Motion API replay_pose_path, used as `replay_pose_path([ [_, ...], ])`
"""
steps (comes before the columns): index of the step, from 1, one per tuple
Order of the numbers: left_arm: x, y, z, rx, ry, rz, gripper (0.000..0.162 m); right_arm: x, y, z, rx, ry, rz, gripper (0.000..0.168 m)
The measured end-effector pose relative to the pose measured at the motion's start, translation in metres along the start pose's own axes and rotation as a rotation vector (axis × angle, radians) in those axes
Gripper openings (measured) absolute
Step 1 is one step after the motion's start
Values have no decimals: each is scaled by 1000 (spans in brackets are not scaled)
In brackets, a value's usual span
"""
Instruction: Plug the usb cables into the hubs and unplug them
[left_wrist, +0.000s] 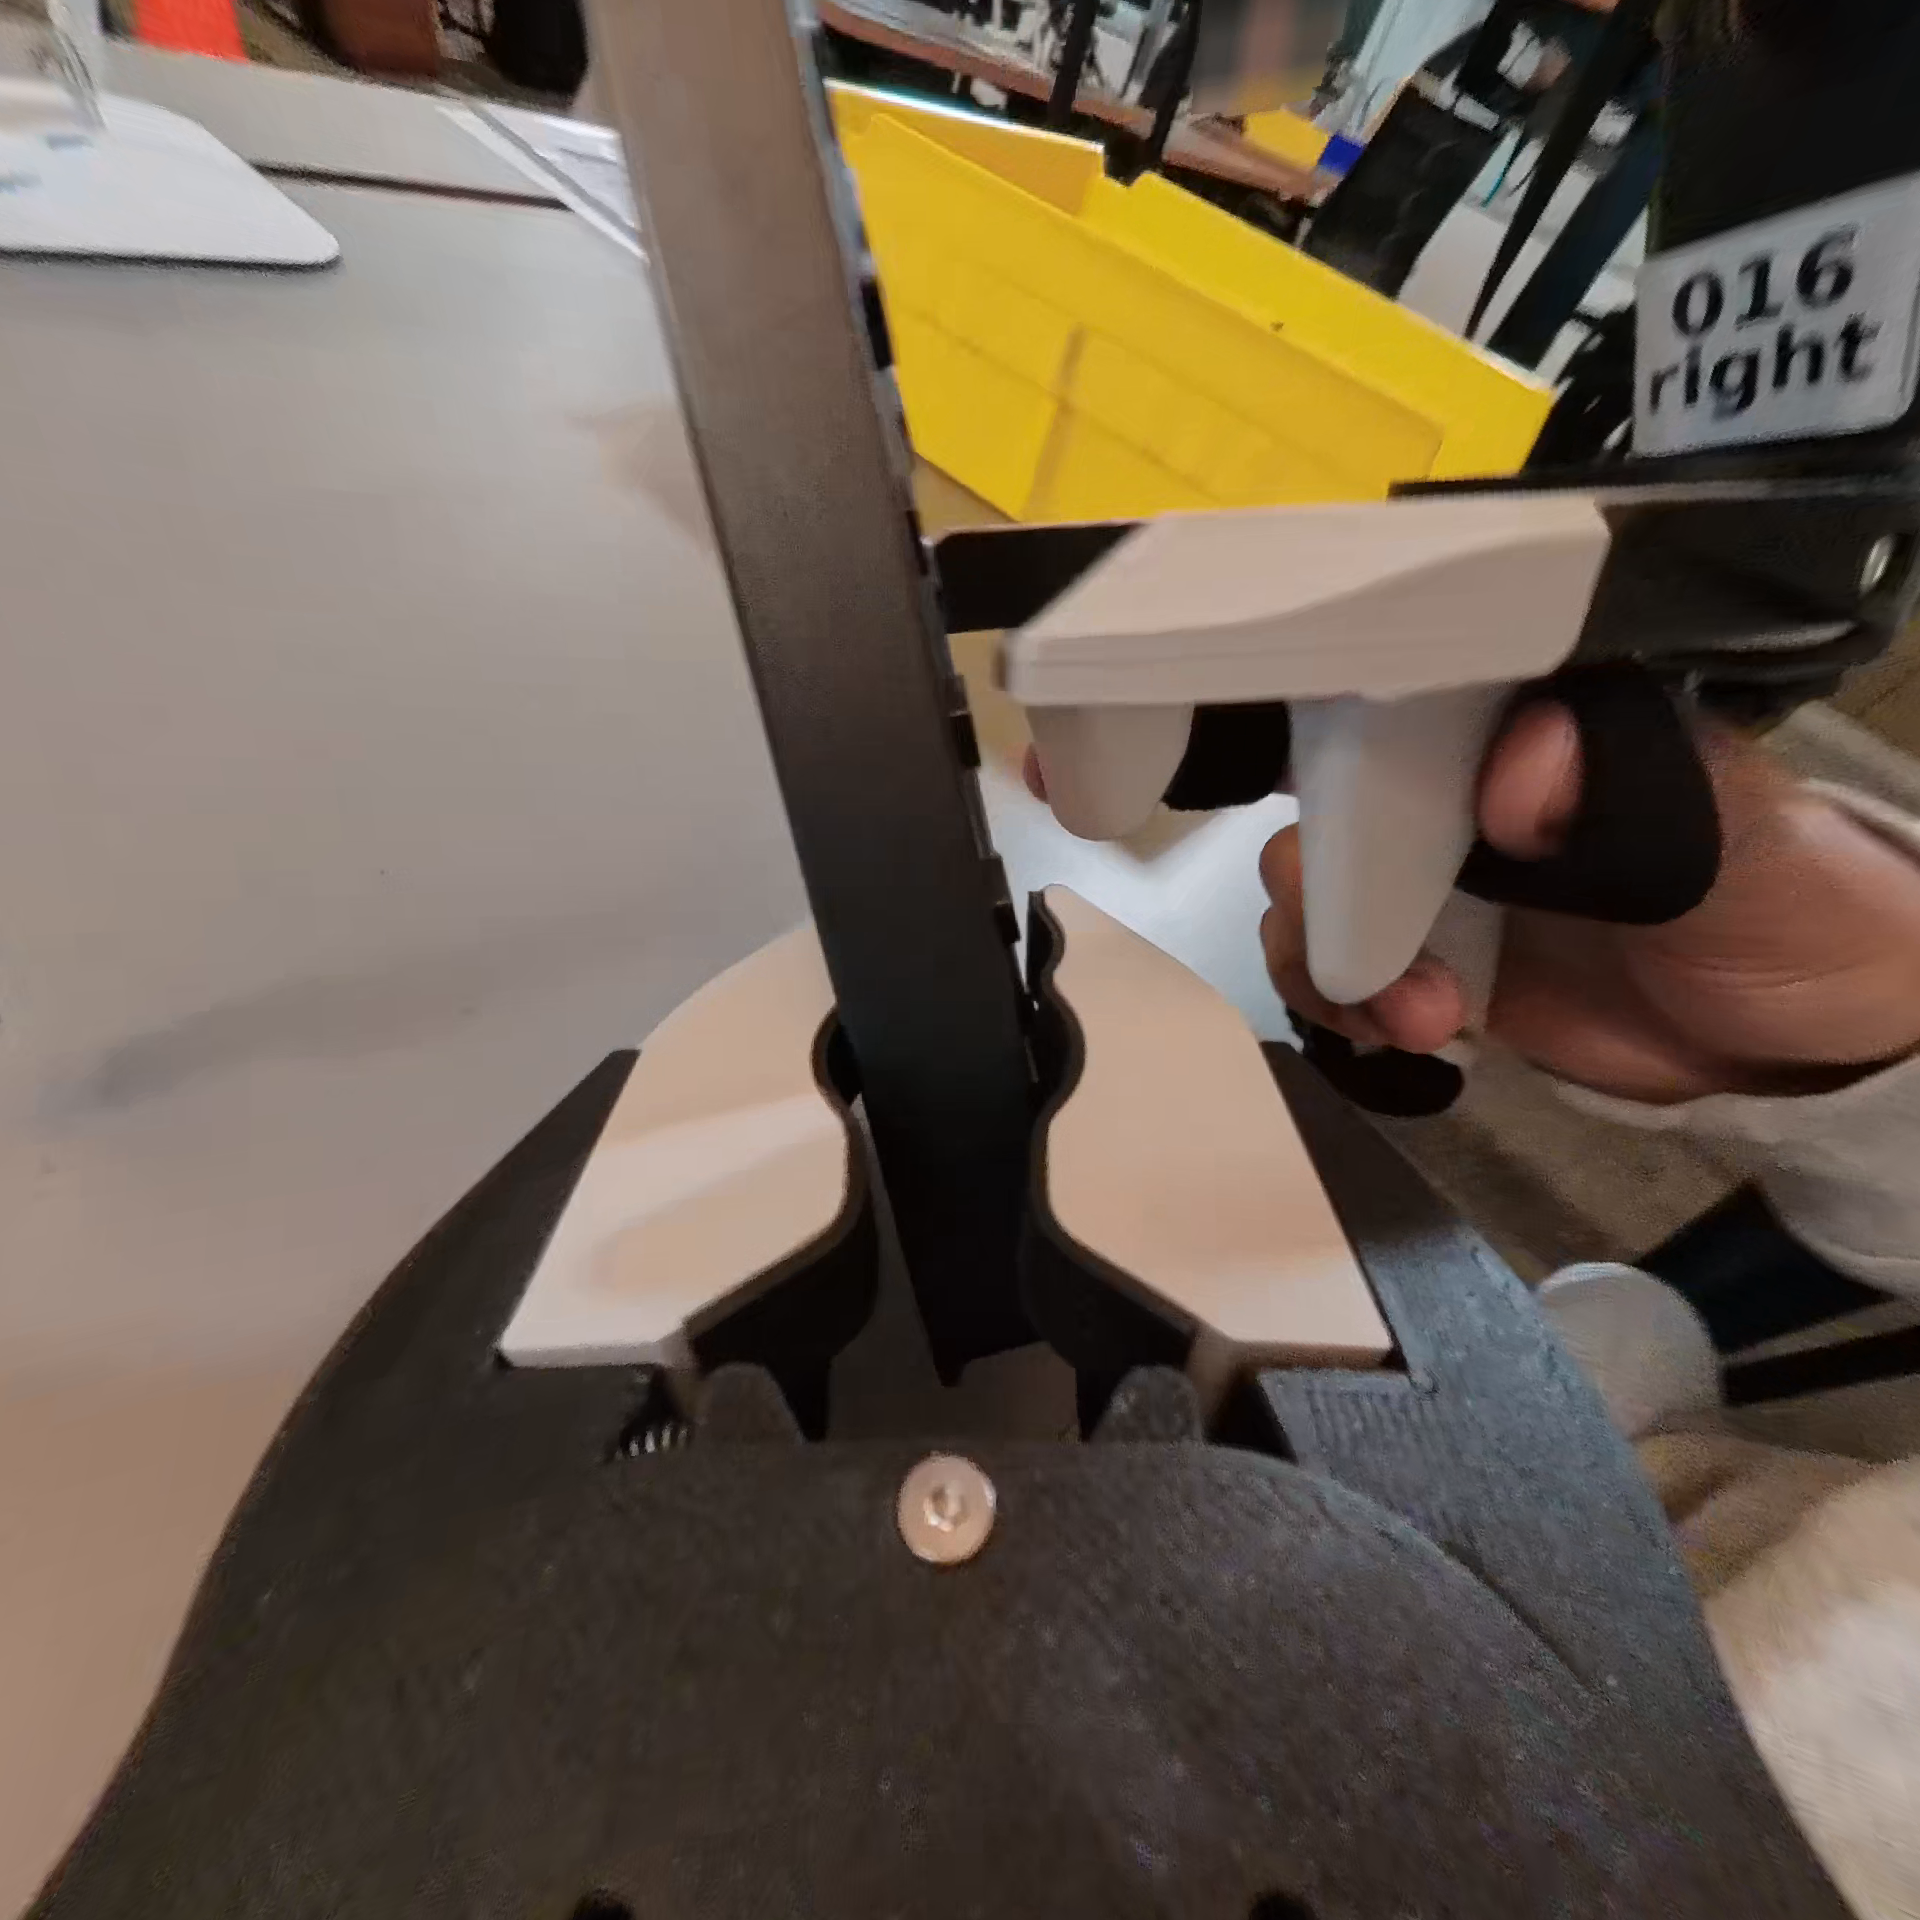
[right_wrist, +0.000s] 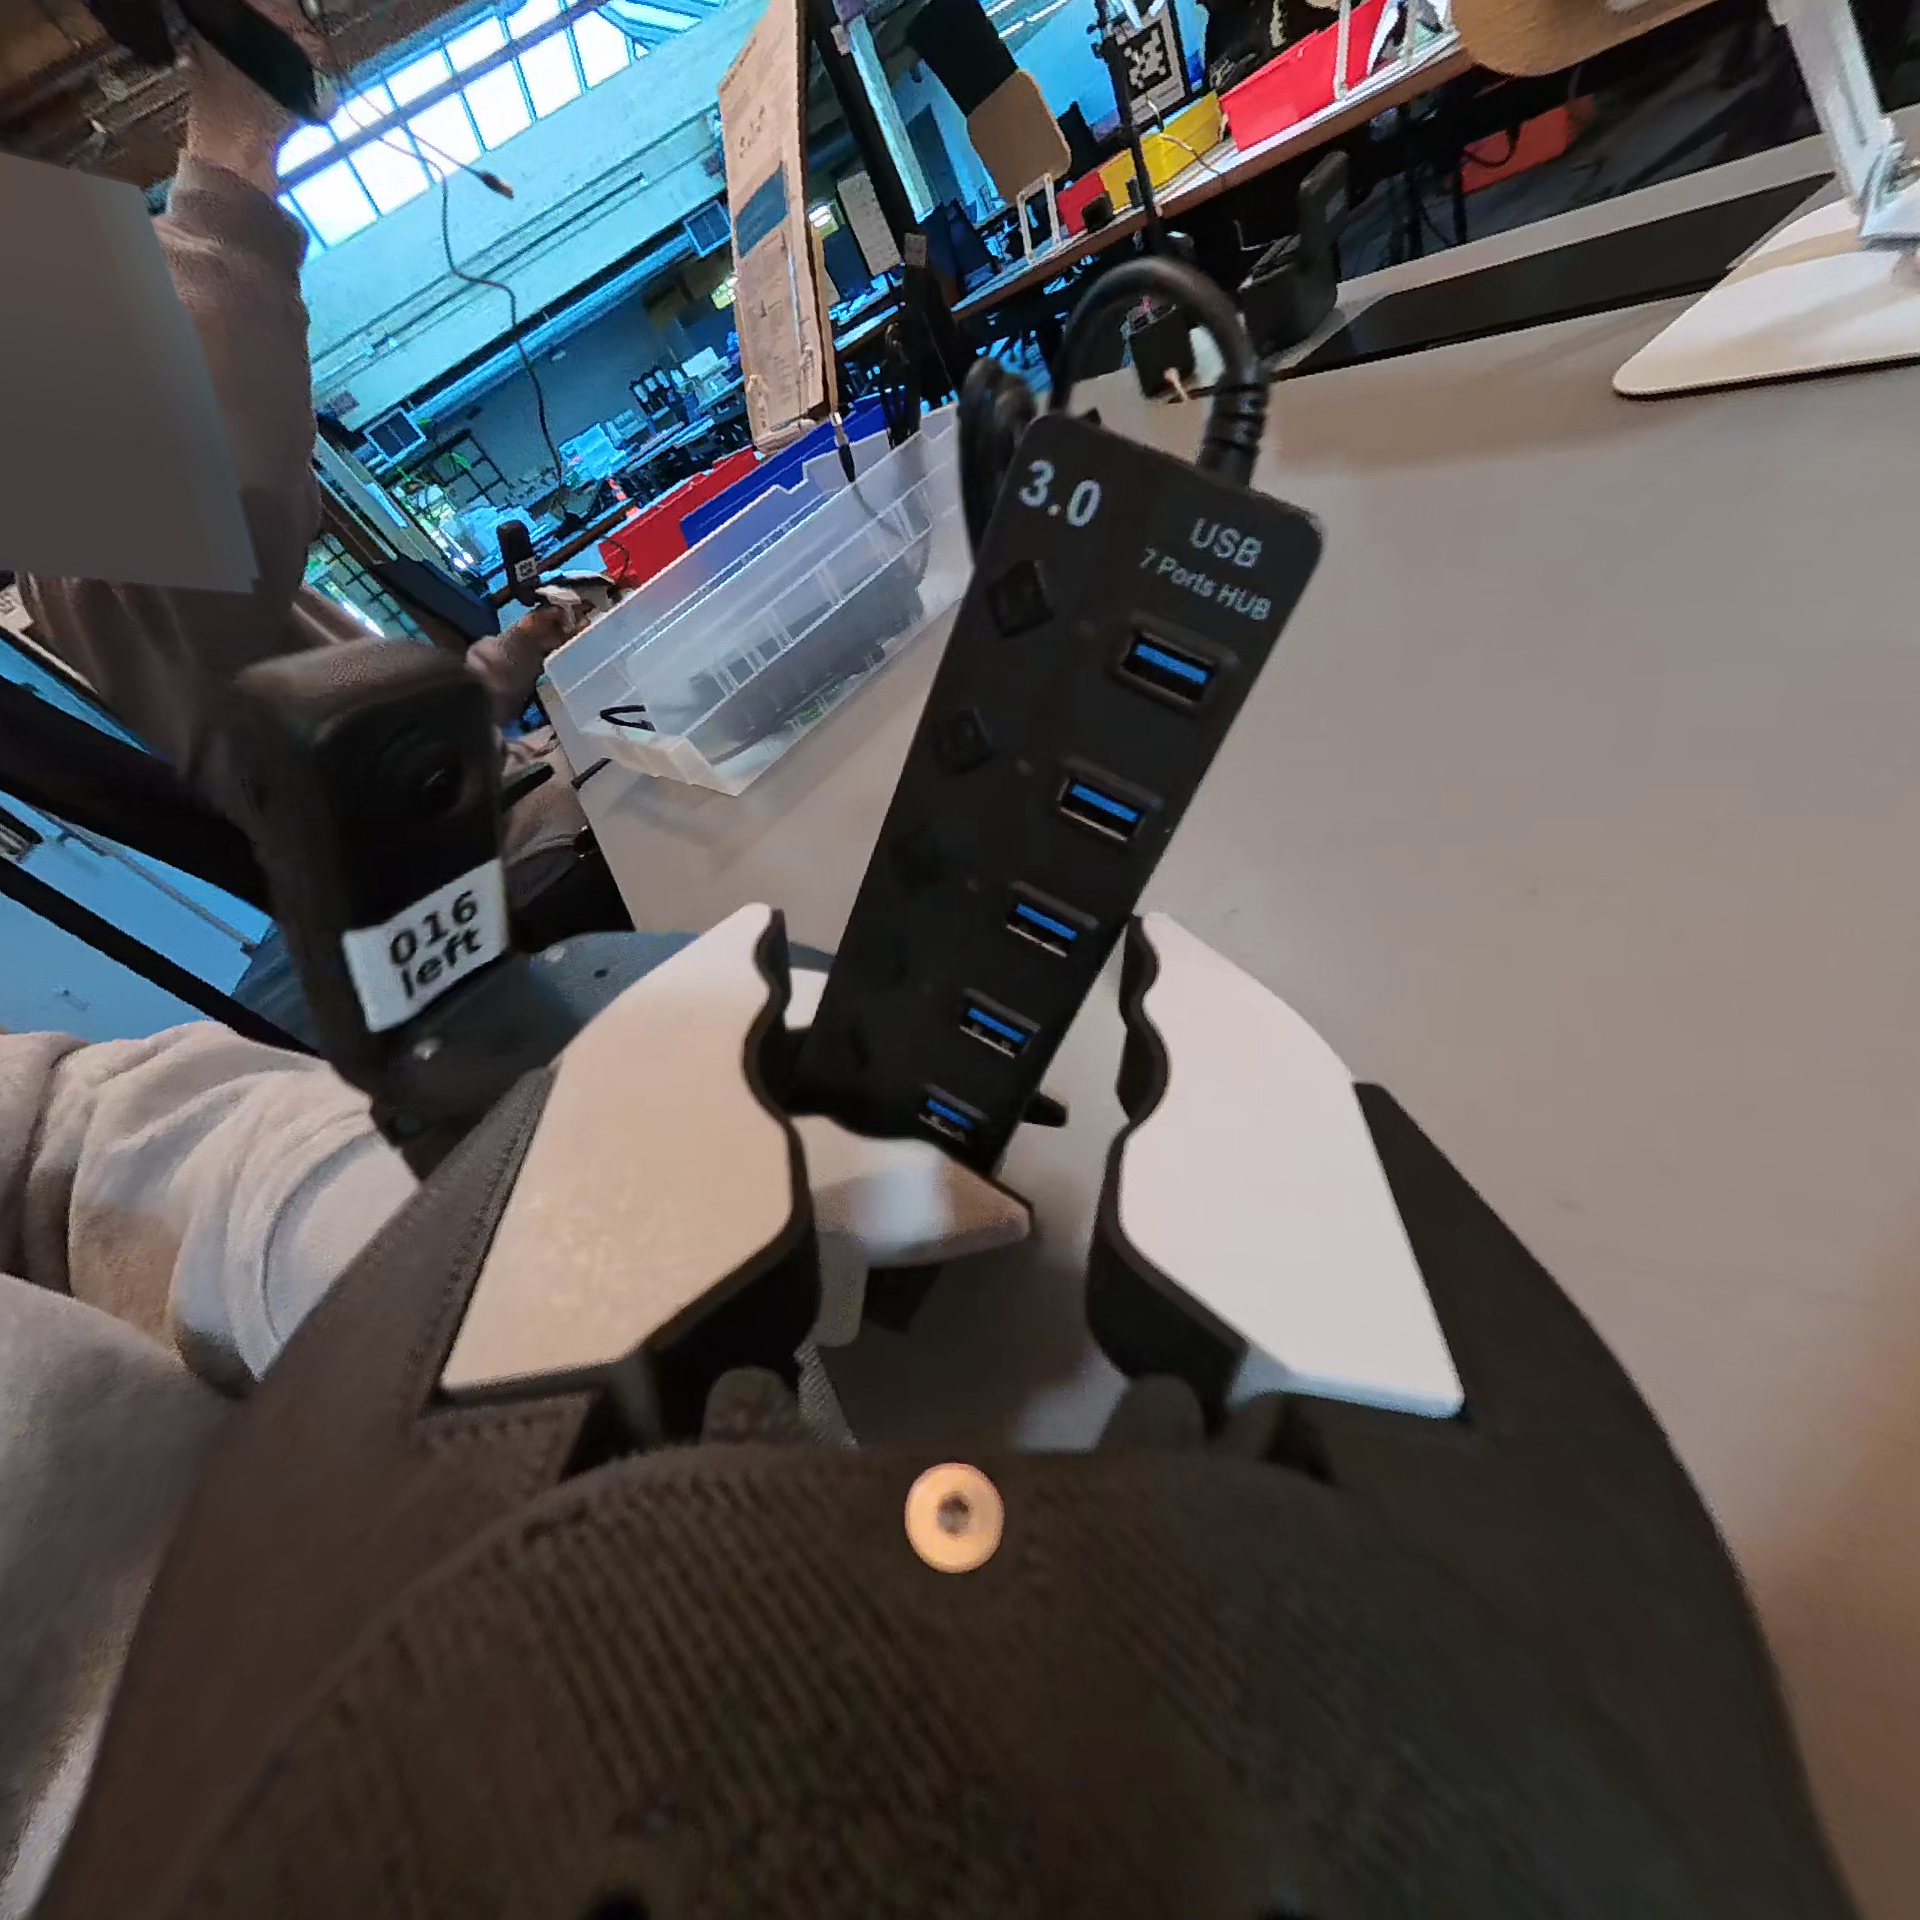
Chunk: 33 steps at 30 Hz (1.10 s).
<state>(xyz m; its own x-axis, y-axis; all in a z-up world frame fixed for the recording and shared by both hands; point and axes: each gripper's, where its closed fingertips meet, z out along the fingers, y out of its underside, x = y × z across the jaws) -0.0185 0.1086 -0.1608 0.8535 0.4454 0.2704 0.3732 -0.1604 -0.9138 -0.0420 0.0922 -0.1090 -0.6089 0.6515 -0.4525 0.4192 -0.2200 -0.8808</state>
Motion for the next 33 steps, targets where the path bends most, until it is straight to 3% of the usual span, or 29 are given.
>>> replay_pose_path([
  [7, 12, 8, 5, -33, -56, 203, 43, 3, 2, 1, -2, 36, 12, 53],
  [20, 24, 2, 3, 14, -71, 345, 49, -8, 9, 3, -59, -5, -20, 59],
  [28, 46, -2, -7, 25, 257, 223, 65, -12, 6, -3, -85, -85, 8, 58],
  [31, 57, -20, -27, 120, 449, 166, 70, -11, 2, -10, -86, -129, 5, 58],
  [33, 47, -38, -36, 193, 488, 65, 73, -10, 3, -12, -113, -155, -5, 57],
])
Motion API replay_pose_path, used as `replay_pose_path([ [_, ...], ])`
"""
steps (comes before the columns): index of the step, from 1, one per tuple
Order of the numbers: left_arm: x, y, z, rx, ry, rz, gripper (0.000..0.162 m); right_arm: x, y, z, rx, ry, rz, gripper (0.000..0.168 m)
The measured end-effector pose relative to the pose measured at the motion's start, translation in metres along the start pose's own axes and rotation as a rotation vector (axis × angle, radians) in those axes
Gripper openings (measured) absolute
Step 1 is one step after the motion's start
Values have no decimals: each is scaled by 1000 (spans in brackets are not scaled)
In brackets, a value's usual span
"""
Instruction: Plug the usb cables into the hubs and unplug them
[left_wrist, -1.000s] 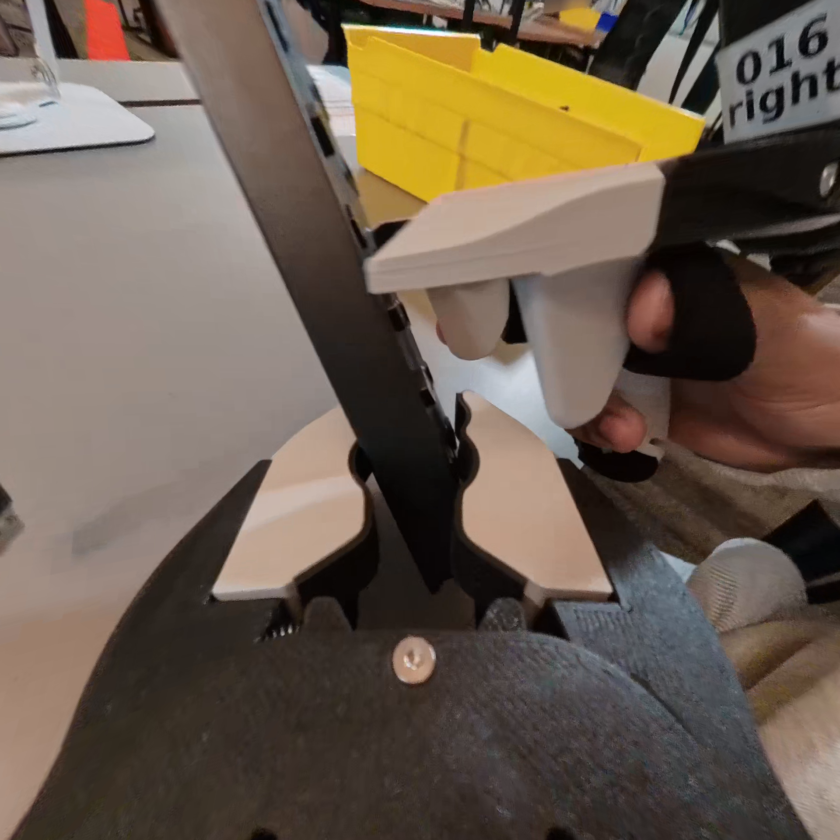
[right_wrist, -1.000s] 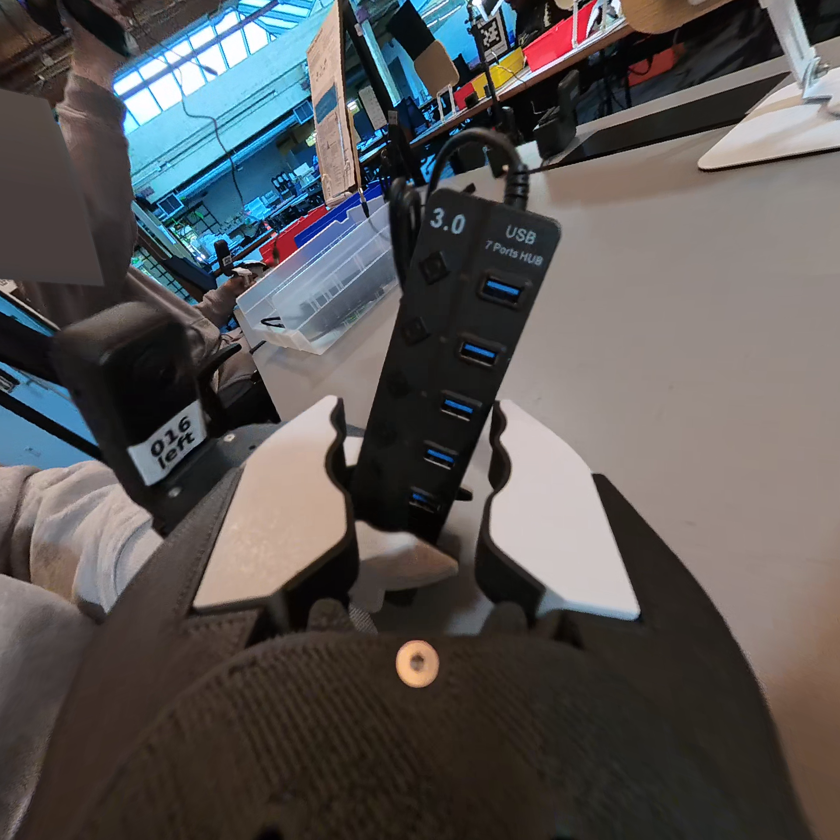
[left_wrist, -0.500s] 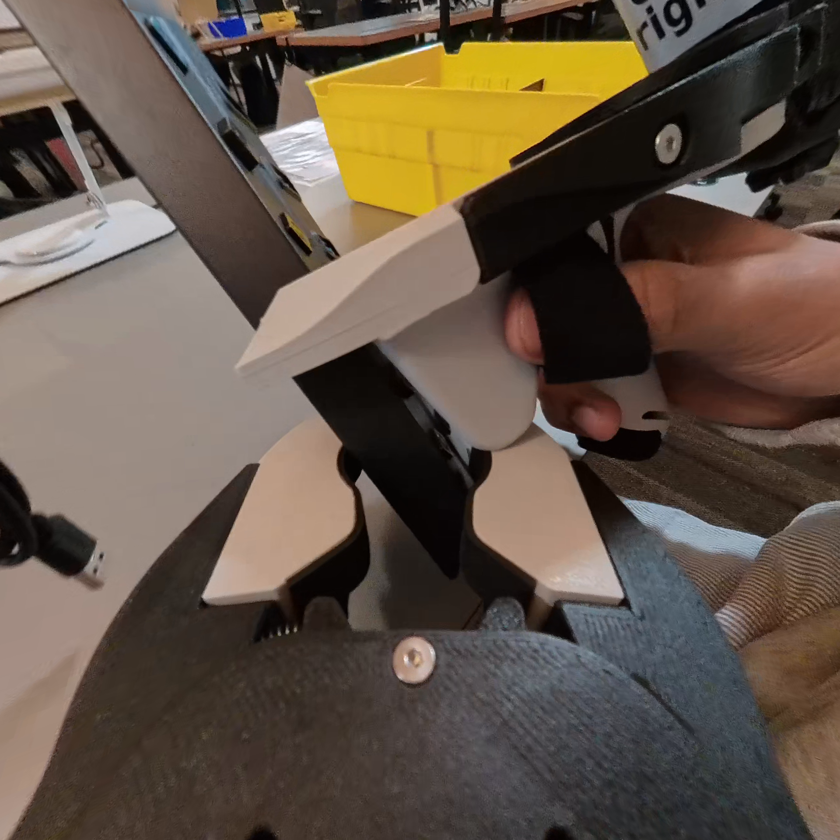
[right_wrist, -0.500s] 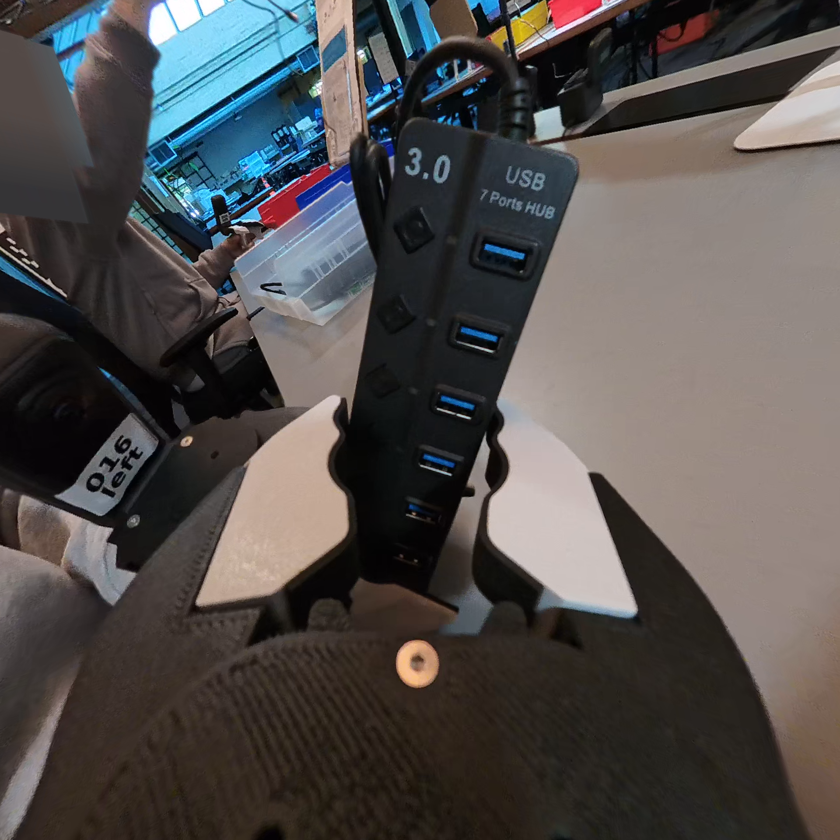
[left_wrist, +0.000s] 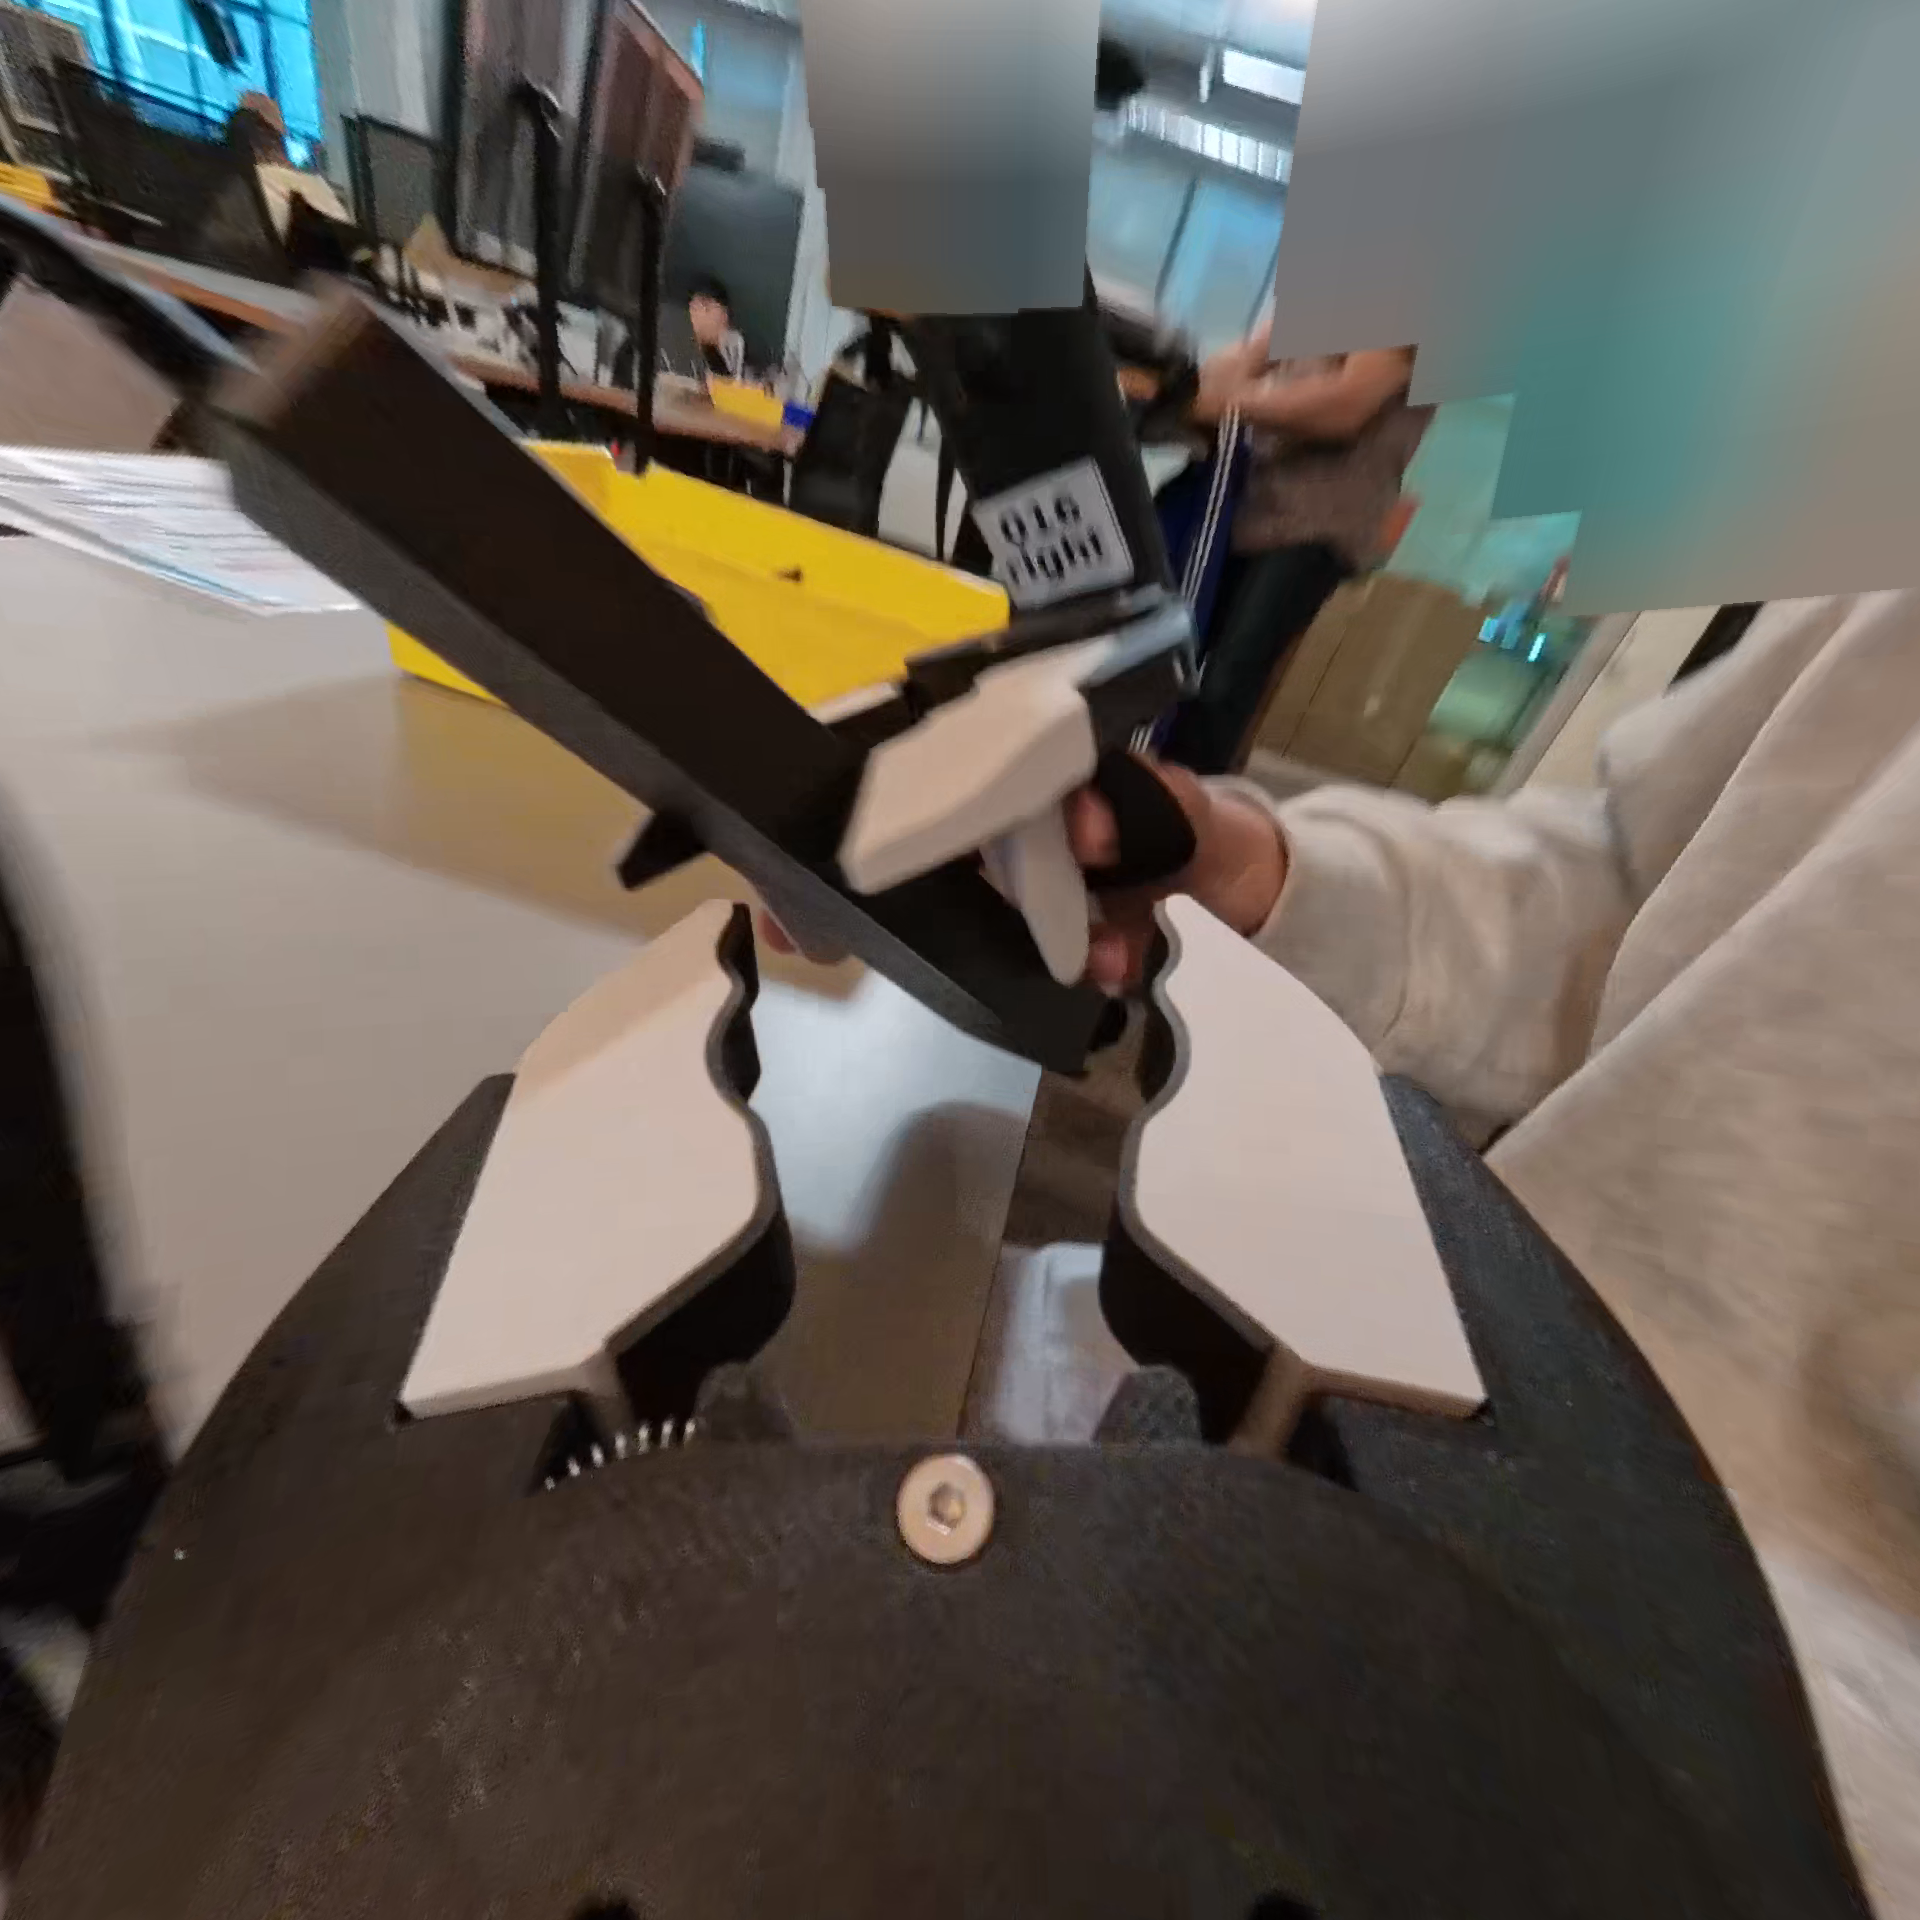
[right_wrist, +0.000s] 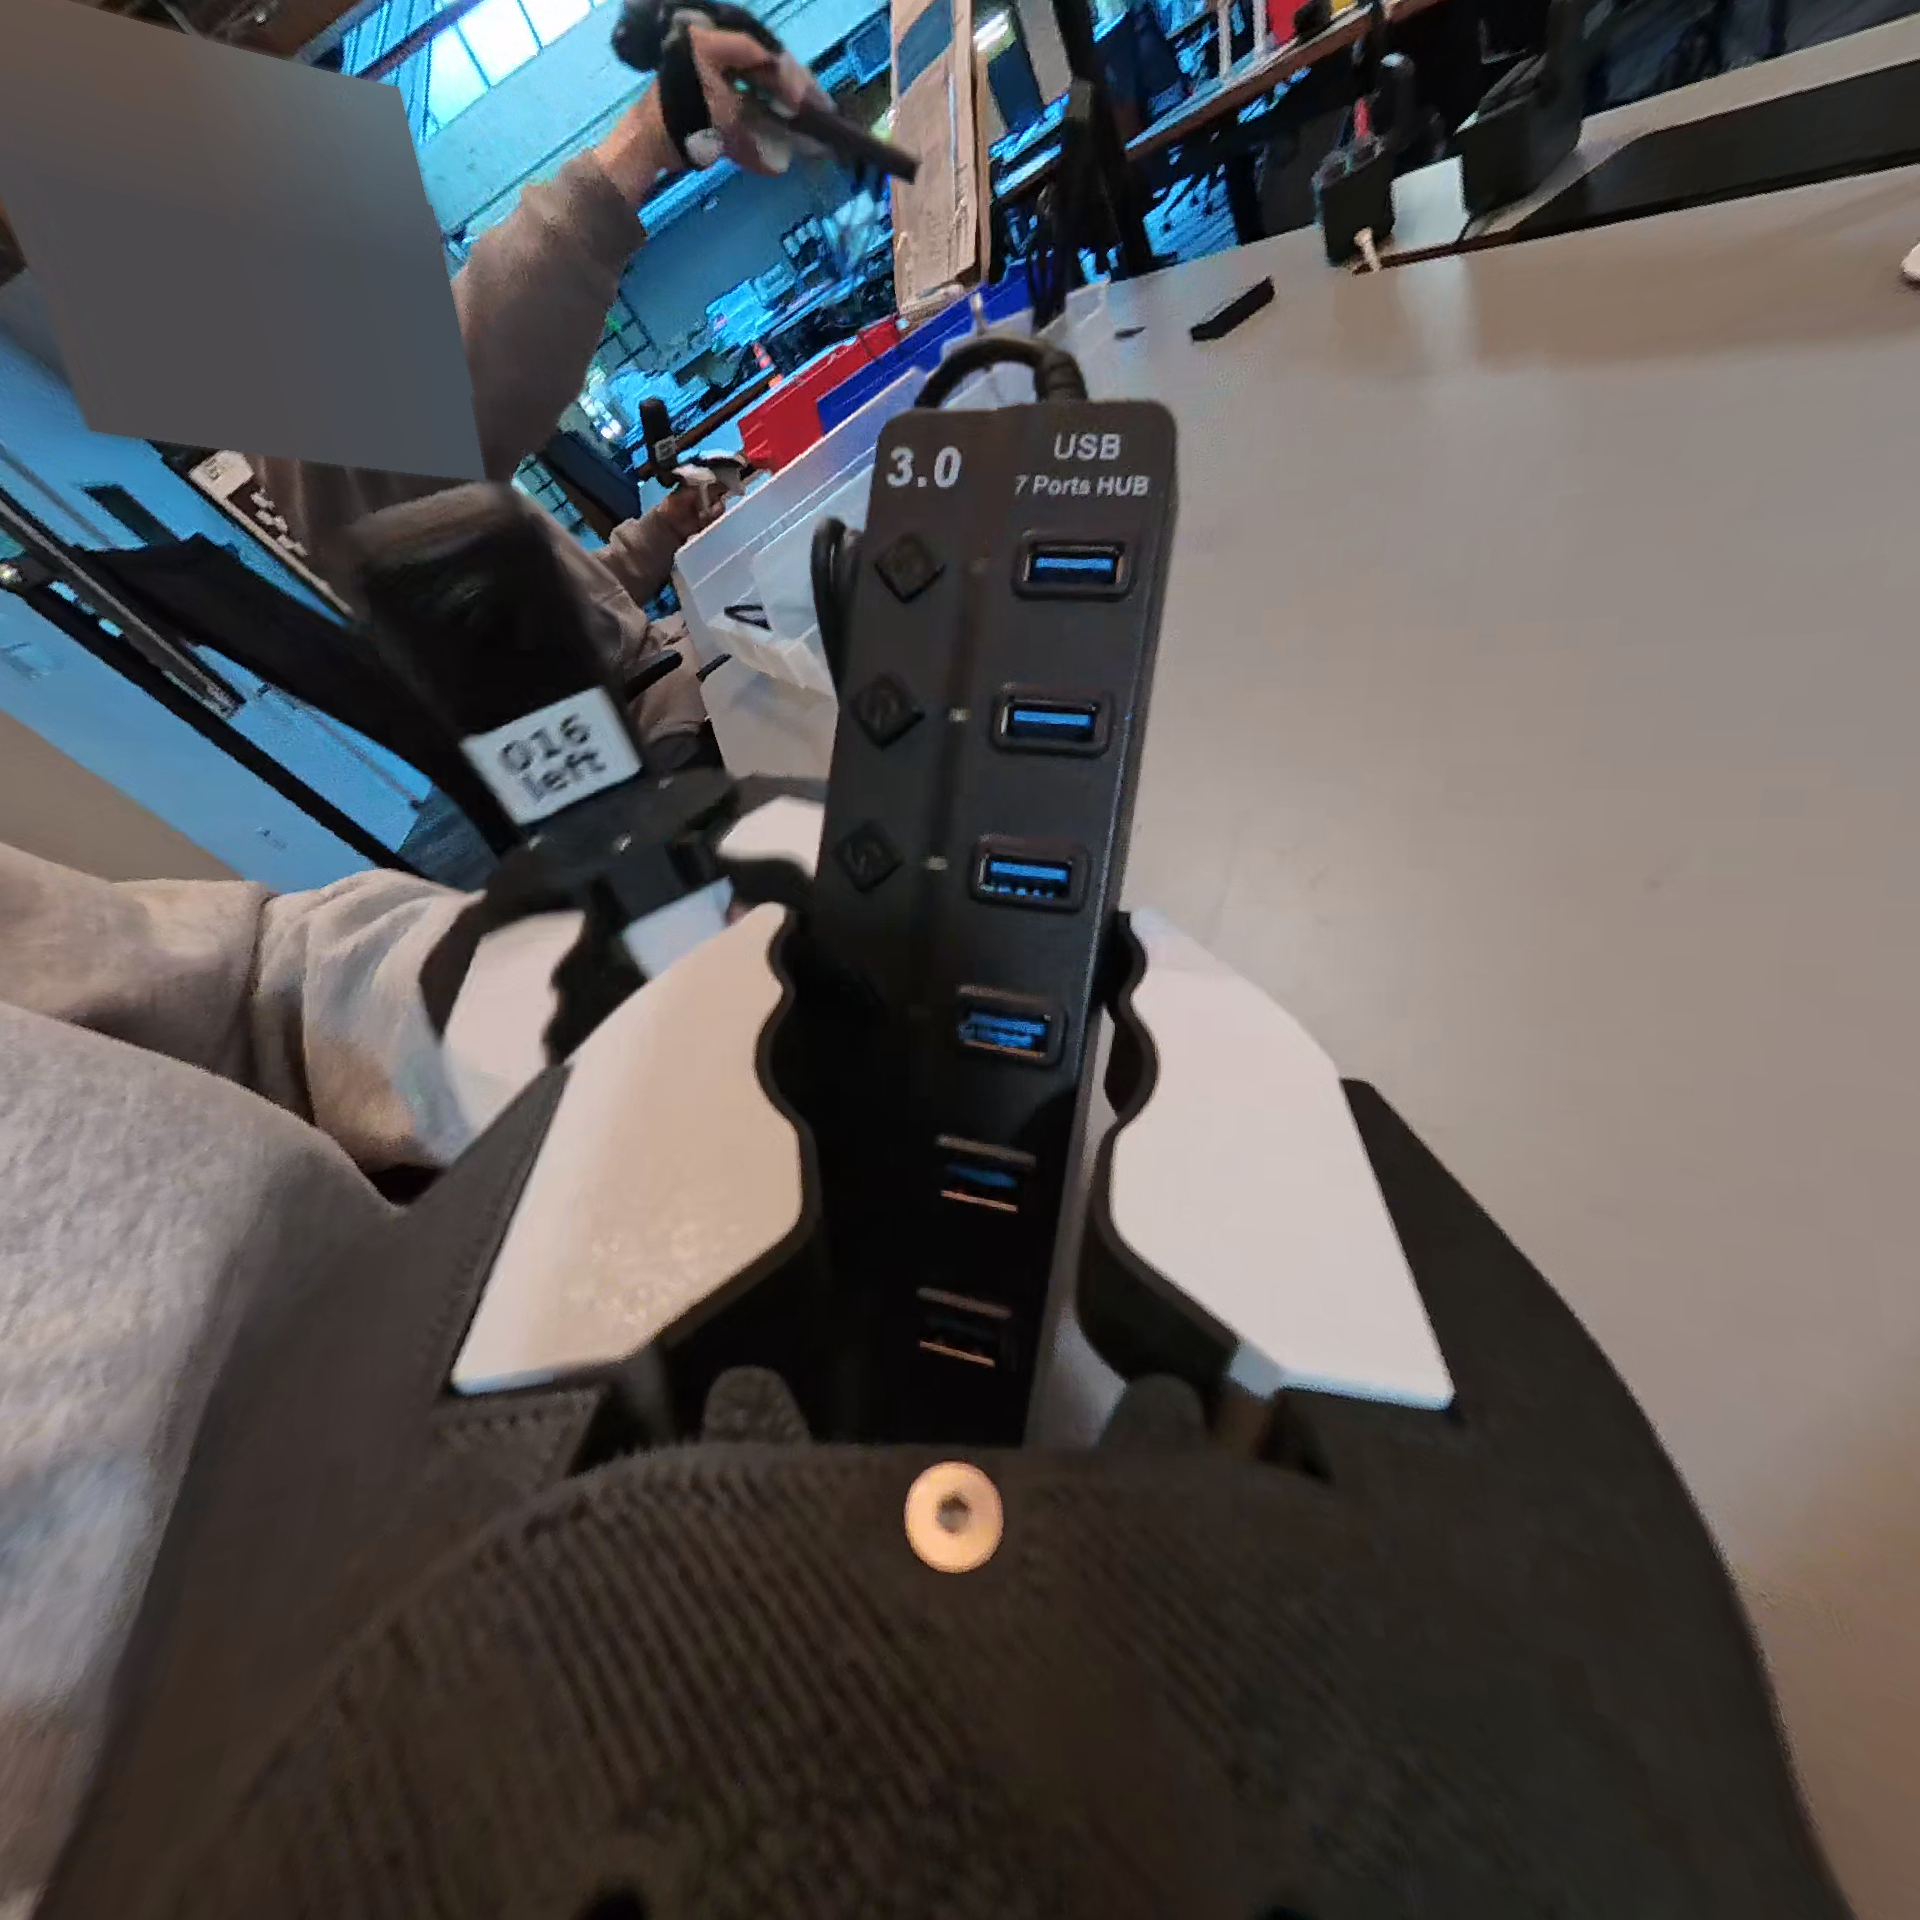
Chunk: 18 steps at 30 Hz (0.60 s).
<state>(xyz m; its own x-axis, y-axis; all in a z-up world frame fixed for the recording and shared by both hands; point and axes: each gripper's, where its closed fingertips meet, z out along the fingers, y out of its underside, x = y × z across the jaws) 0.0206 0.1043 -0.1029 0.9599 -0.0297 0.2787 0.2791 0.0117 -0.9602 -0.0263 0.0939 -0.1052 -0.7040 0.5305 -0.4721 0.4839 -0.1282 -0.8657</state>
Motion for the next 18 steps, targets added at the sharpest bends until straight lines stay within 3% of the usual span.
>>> replay_pose_path([
  [7, -16, -23, -14, 181, 126, -385, 82, -21, 12, 10, -44, -187, 148, 57],
  [11, -7, -24, -13, 192, 157, -363, 92, -36, 17, 13, -67, -297, 200, 57],
  [16, -7, -36, -19, 277, 192, -400, 93, -49, 22, 13, -106, -362, 175, 57],
  [18, -11, -41, -22, 318, 187, -431, 86, -54, 28, 16, -140, -373, 149, 57],
])
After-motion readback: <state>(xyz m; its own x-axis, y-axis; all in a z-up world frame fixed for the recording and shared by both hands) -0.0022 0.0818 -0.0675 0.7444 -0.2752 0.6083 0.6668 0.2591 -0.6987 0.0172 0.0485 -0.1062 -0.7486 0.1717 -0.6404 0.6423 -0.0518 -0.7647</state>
